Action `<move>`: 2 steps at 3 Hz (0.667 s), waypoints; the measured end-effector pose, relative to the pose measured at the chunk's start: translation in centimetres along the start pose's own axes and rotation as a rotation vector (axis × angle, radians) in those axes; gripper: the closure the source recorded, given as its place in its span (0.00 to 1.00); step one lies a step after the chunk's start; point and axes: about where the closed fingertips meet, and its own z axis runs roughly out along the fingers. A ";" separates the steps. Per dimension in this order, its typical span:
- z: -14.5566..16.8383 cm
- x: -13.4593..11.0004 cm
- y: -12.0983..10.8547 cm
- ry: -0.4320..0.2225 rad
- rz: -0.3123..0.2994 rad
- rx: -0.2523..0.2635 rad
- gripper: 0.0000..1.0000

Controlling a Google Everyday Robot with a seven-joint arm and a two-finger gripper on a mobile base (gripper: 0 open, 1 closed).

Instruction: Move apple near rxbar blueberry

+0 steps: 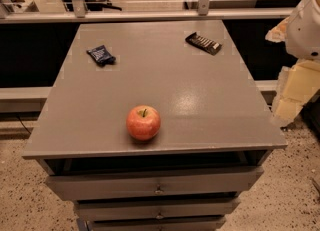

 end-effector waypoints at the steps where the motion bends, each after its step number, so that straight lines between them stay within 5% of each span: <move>1: 0.0 0.0 0.0 0.000 0.000 0.000 0.00; 2: 1.4 -1.8 0.2 -0.065 0.006 -0.015 0.00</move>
Offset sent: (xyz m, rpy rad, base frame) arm 0.0214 0.0676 -0.0384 0.2272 0.0112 0.0479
